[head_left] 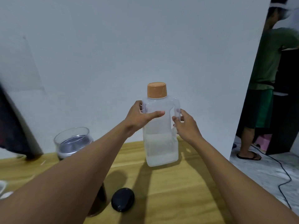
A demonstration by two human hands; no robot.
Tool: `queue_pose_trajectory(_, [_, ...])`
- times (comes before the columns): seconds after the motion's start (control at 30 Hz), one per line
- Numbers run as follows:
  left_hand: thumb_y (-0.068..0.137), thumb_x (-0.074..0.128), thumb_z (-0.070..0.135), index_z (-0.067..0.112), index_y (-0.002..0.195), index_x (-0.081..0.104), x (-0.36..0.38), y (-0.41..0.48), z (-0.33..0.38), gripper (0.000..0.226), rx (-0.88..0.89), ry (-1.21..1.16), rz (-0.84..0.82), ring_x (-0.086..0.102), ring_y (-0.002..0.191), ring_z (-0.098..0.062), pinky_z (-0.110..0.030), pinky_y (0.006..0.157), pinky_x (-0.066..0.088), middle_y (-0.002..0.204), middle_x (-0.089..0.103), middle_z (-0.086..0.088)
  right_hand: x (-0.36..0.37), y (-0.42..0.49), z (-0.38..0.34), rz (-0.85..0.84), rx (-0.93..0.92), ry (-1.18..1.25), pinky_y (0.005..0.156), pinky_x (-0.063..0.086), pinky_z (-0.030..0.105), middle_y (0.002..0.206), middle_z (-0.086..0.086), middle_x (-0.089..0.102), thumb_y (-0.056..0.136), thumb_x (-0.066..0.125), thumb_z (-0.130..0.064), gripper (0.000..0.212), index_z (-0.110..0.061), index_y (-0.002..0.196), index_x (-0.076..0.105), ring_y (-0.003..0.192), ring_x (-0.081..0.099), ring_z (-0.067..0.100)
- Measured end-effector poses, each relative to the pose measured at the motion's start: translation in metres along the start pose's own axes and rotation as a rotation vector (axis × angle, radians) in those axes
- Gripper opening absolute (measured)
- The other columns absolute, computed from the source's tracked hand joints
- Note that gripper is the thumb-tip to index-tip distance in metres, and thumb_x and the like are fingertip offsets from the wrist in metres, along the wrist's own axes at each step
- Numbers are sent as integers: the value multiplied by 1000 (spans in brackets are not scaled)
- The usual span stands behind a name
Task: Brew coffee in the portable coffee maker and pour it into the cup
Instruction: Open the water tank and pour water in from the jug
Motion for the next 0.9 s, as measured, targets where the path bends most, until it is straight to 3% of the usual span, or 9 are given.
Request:
queue_pose_trajectory(0.1, [66, 90, 51, 22, 126, 52, -6, -36, 14, 77, 18, -11, 0, 62, 110, -13, -30, 85, 54, 121, 61, 5, -11, -36, -16, -8, -10, 20, 90, 55, 49, 99, -15, 62, 102, 52, -26, 20, -27, 122, 58, 101, 63, 20])
queue_pose_trajectory(0.27, [67, 91, 49, 23, 118, 54, -10, -86, 27, 68, 36, -19, -9, 63, 104, -8, -26, 80, 54, 115, 63, 7, -25, -87, -31, -17, -9, 46, 87, 56, 53, 99, -15, 62, 102, 54, -27, 20, -29, 121, 58, 101, 64, 22])
queue_pose_trajectory(0.53, [68, 90, 50, 21, 119, 54, -12, -135, 24, 68, 36, 0, -31, 61, 100, -5, -22, 70, 48, 113, 62, 7, -28, -140, -34, -17, 5, 54, 83, 58, 53, 96, -13, 65, 101, 55, -25, 26, -25, 126, 61, 96, 64, 18])
queue_pose_trajectory(0.73, [67, 90, 50, 24, 115, 52, -17, -142, 14, 66, 52, 17, -32, 59, 100, -5, -23, 72, 50, 112, 61, 6, -19, -147, -32, -11, -1, 64, 84, 57, 53, 98, -11, 65, 101, 55, -24, 27, -24, 128, 60, 96, 65, 19])
queue_pose_trajectory(0.9, [64, 91, 52, 26, 116, 49, -24, -139, 11, 71, 38, 34, -43, 58, 100, -4, -22, 71, 49, 115, 59, 5, -21, -143, -34, -91, 59, 125, 95, 53, 48, 111, -9, 69, 103, 51, -30, 27, -29, 126, 63, 107, 64, 17])
Point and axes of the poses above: each hand's wrist, its own y-axis towards the middle knuckle, its own x-axis out of the palm, z = x × y, the point moved 2 cm from there along y, towards the middle knuckle
